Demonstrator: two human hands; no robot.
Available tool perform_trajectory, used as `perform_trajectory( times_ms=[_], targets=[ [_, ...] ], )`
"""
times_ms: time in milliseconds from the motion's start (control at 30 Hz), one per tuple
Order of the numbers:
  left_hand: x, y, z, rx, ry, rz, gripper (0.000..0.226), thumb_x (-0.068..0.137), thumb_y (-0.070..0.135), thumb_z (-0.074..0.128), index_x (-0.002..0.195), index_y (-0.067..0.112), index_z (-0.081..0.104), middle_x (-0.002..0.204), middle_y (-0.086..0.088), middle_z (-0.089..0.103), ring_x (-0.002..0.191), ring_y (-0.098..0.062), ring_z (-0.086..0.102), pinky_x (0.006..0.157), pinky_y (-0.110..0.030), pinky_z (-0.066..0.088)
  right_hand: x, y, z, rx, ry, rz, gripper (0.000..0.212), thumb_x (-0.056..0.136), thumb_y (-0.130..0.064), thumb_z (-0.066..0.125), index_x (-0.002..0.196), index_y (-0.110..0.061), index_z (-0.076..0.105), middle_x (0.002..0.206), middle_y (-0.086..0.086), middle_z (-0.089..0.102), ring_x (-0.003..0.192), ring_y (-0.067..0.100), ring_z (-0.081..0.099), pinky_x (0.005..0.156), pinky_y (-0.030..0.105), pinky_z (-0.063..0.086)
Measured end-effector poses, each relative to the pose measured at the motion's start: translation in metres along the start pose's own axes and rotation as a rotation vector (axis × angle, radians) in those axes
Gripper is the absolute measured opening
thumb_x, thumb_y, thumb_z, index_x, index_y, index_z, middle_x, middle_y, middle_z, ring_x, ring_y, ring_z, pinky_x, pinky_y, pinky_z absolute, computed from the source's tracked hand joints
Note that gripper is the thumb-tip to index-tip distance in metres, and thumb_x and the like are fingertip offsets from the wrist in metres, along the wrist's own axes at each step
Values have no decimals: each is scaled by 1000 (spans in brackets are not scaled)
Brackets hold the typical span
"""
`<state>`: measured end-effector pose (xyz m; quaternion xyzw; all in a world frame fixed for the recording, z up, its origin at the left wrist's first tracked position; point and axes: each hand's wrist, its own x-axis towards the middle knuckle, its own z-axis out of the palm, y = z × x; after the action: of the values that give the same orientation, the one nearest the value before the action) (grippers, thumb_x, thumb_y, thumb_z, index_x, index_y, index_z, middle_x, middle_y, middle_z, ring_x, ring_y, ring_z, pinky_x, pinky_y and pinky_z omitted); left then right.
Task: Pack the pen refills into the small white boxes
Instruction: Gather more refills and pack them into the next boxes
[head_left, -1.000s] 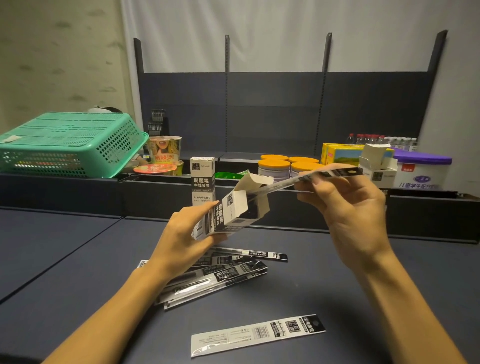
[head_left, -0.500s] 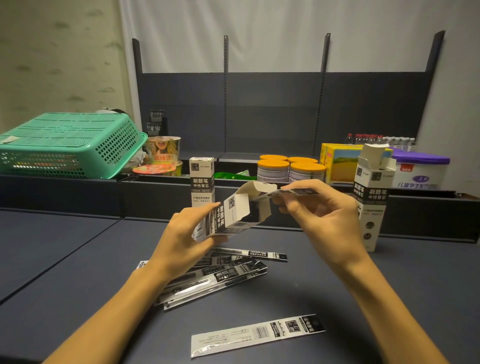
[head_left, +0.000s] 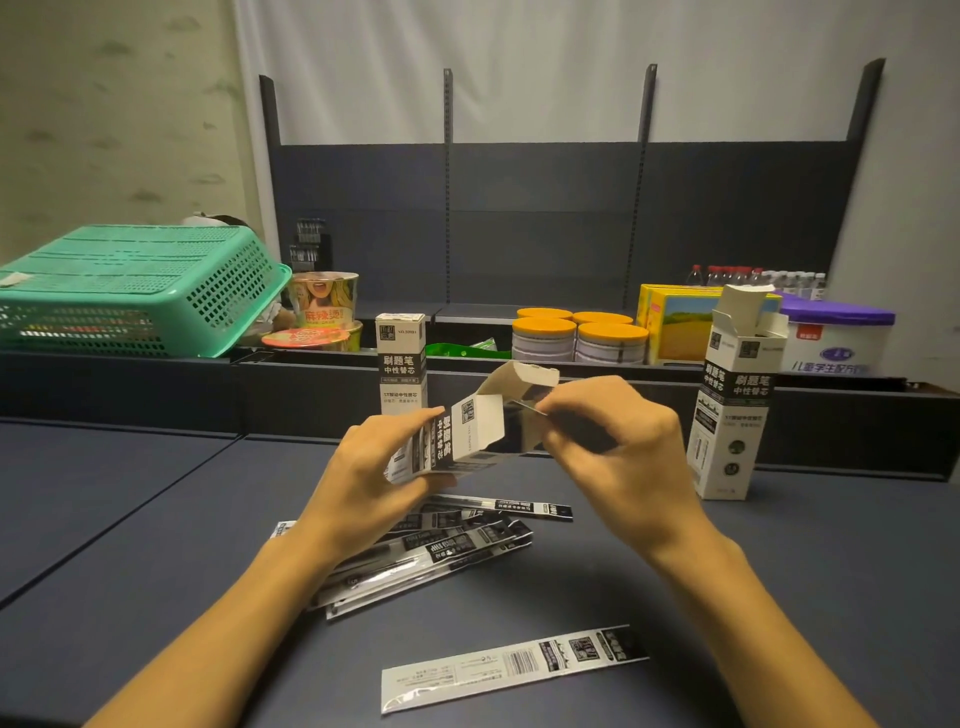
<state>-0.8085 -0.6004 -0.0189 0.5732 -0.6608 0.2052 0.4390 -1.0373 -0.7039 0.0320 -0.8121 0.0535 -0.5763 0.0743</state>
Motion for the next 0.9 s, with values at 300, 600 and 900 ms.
perform_trajectory(
  times_ms=[300,600,900],
  targets=[
    [0,0,0,7,-19,2,66,78,53,61,137,34,40,128,14,53,114,-8,50,88,-44,49,1,-5,2,51,48,-8,22,87,-23,61,100,-9,71,99,3,71,93,16,65,80,25,53],
    [0,1,1,37,-40,31,68,76,34,70,137,30,41,127,2,59,114,-9,49,87,-42,50,-4,3,11,-141,-64,-25,18,84,-18,65,97,-9,74,97,2,72,89,22,61,69,46,52],
    [1,0,1,40,-40,49,69,74,28,72,136,29,42,127,4,60,113,-9,51,87,-35,47,-4,-2,9,-122,33,-77,13,85,-14,64,92,-6,71,92,4,69,88,18,57,68,41,53]
  ],
)
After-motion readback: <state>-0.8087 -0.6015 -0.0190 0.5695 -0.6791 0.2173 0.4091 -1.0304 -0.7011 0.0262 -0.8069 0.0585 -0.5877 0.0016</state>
